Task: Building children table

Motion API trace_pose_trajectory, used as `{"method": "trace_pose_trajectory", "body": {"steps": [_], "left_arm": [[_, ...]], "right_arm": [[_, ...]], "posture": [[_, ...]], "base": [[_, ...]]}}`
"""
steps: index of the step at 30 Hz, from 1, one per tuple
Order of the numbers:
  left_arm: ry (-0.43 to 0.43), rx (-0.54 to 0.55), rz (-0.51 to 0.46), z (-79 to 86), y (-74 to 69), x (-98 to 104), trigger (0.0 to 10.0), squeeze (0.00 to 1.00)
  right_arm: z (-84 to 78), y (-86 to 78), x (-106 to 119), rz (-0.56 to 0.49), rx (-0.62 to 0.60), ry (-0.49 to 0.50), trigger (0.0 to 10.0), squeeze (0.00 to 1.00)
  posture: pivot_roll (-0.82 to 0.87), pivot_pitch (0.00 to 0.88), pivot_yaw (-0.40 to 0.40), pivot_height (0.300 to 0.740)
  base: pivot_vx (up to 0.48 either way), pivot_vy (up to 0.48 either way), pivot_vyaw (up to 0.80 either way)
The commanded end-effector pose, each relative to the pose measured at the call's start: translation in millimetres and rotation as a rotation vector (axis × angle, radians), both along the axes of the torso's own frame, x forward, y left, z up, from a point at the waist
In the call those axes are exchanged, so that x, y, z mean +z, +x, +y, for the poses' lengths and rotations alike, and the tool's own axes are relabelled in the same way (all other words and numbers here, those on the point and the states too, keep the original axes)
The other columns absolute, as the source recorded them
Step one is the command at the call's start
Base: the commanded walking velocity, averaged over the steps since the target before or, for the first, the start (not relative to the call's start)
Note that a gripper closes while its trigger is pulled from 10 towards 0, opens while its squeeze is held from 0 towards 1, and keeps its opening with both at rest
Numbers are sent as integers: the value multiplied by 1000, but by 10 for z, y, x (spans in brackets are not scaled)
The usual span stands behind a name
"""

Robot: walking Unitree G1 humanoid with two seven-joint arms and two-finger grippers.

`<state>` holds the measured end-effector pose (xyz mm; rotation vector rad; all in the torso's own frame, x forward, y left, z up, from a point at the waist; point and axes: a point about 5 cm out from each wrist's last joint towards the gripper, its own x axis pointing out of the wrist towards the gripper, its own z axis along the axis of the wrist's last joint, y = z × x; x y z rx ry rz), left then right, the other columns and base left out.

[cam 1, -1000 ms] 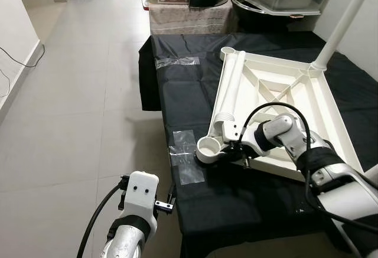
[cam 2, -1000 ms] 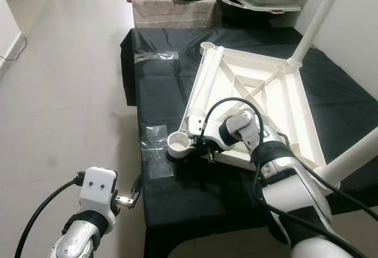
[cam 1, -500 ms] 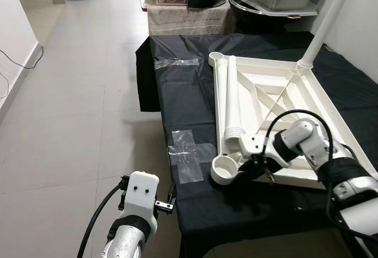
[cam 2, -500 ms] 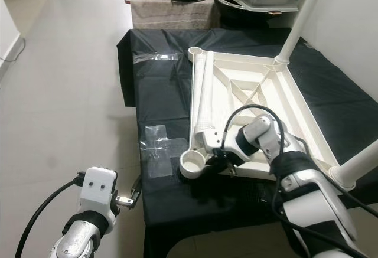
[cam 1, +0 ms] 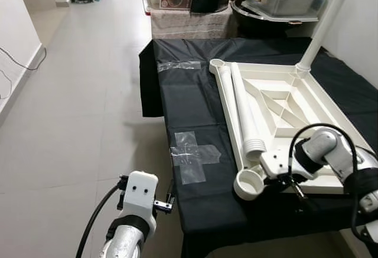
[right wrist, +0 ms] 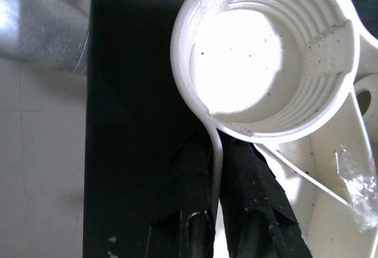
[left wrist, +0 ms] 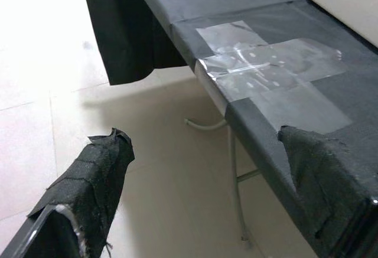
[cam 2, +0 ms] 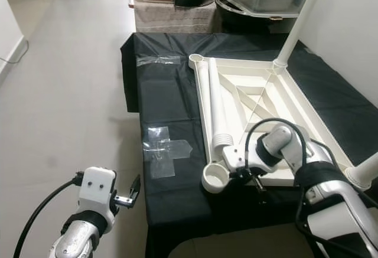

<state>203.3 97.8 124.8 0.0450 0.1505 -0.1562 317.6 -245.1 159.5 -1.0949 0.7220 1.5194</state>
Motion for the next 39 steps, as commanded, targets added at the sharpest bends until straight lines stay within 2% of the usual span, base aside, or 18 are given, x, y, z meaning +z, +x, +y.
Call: {"method": "trace_pose_trajectory", "body": {"steps": [1,11,12,13,14,18,19,25,26,33,39], "left_arm": [[9,-6,25,-6,-8,-57,10000,0],[10,-5,24,-4,-5,-55,10000,0],[11,-5,24,-3,-3,-54,10000,0],[11,-5,24,-3,-3,-54,10000,0],[11,-4,23,-1,-1,-53,10000,0],[12,-4,23,2,4,-52,10000,0],[12,-4,22,1,6,-51,10000,0],[12,-2,22,2,14,-52,10000,0],[12,-2,22,3,17,-53,10000,0],[12,-1,19,3,30,-56,10000,0],[12,1,18,-1,39,-58,10000,0]], "right_arm": [[-77,-151,-207,140,75,-135,0,0],[-217,-153,-190,105,67,-207,0,0],[-209,-118,-177,66,57,-207,8078,0],[-209,-118,-177,66,57,-207,8078,0],[-204,-92,-168,40,48,-213,10000,0],[-184,-55,-166,9,39,-220,10000,0],[-159,-32,-162,-8,37,-213,10000,1000],[-80,10,-85,-11,40,-145,10000,1000],[-83,15,-47,-9,44,-138,10000,0],[-231,60,206,-45,42,-202,10000,0],[-335,89,447,-75,4,-197,10000,0]], "posture": [[51,102,-83,740],[49,106,-84,740],[48,107,-84,740],[48,107,-84,740],[48,107,-84,740],[48,106,-84,740],[50,105,-84,740],[48,105,-84,740],[46,105,-84,740],[42,102,-83,740],[37,101,-85,740]], "base": [[0,0,0],[0,0,0],[0,0,0],[0,0,0],[0,0,0],[0,0,0],[0,0,0],[0,0,0],[0,0,0],[0,0,0],[0,0,0]]}}
